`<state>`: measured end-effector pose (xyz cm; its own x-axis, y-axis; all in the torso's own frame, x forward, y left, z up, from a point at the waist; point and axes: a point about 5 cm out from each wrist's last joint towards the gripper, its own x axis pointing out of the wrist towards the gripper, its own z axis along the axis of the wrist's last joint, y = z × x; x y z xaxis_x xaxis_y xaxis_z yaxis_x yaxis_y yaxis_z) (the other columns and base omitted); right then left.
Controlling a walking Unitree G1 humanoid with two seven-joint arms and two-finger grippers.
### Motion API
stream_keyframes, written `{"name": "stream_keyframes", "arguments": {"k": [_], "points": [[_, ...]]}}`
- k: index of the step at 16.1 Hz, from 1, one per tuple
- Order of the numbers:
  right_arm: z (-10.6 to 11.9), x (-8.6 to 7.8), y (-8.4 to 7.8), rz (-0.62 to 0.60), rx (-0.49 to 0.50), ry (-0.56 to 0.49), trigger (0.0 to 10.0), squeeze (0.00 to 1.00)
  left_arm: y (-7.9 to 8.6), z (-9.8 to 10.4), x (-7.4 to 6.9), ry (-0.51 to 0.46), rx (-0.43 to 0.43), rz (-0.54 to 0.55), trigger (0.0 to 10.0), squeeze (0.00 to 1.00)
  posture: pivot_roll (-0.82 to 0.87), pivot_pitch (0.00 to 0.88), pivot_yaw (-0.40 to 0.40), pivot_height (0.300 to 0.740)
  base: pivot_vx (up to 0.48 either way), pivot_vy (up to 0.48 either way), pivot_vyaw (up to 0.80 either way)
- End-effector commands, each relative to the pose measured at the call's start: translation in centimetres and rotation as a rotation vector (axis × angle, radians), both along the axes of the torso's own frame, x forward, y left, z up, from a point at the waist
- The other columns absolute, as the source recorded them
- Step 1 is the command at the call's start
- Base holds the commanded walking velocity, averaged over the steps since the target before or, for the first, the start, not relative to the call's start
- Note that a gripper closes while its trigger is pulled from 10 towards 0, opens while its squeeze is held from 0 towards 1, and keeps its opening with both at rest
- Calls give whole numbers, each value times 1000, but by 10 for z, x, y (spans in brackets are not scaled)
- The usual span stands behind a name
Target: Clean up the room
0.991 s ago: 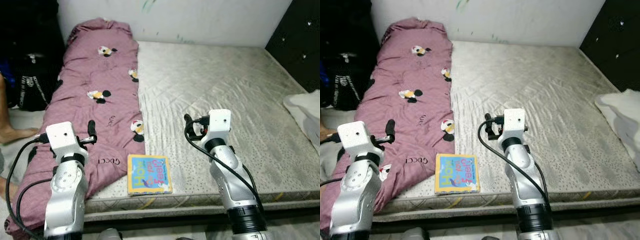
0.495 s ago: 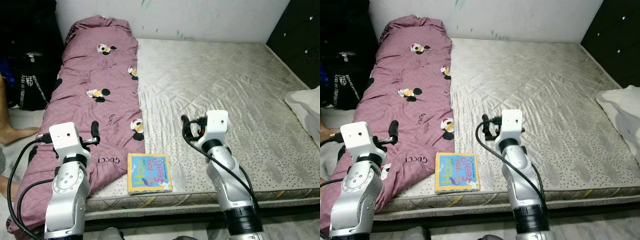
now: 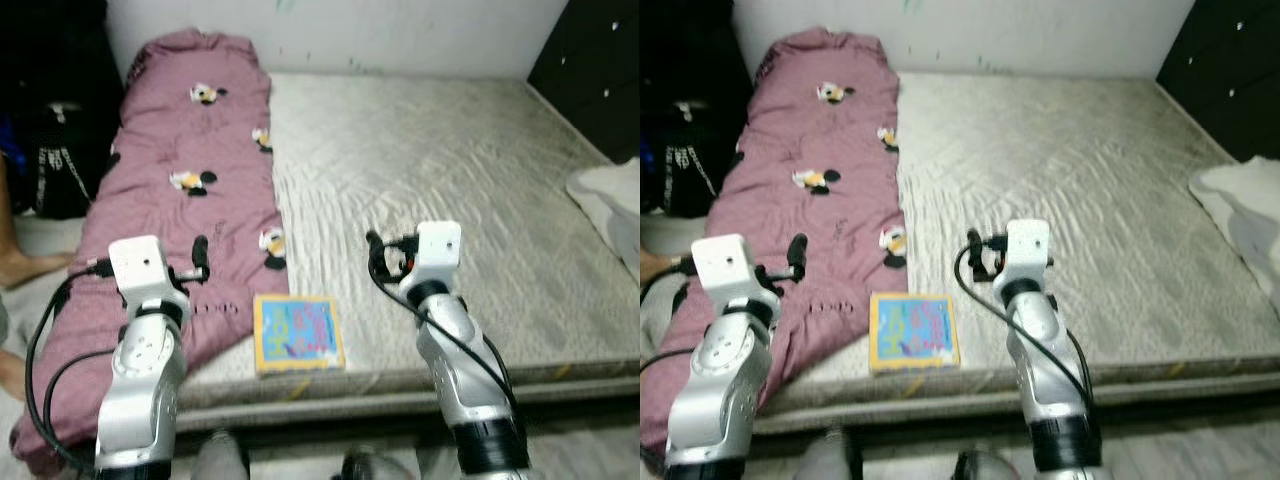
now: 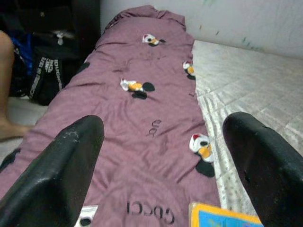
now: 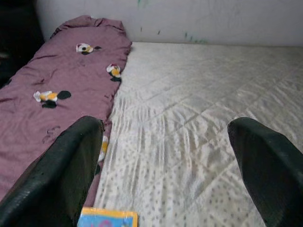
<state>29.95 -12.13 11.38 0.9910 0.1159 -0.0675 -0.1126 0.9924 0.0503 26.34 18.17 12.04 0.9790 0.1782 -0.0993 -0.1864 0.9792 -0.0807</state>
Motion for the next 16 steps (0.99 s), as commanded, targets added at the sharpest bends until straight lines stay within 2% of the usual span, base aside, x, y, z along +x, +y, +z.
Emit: {"name": "stream_keyframes", "arguments": {"k": [1, 16], "points": [[0, 0, -3, -6, -4, 5, 10000, 0, -2, -2, 0, 14, 2, -3, 10000, 0, 9, 60, -58, 650, 0, 0, 0], [-1, 0, -3, 1, -15, 15, 10000, 0, 5, -6, 6, 45, -59, 46, 10000, 0, 3, 65, -64, 650, 0, 0, 0]]}}
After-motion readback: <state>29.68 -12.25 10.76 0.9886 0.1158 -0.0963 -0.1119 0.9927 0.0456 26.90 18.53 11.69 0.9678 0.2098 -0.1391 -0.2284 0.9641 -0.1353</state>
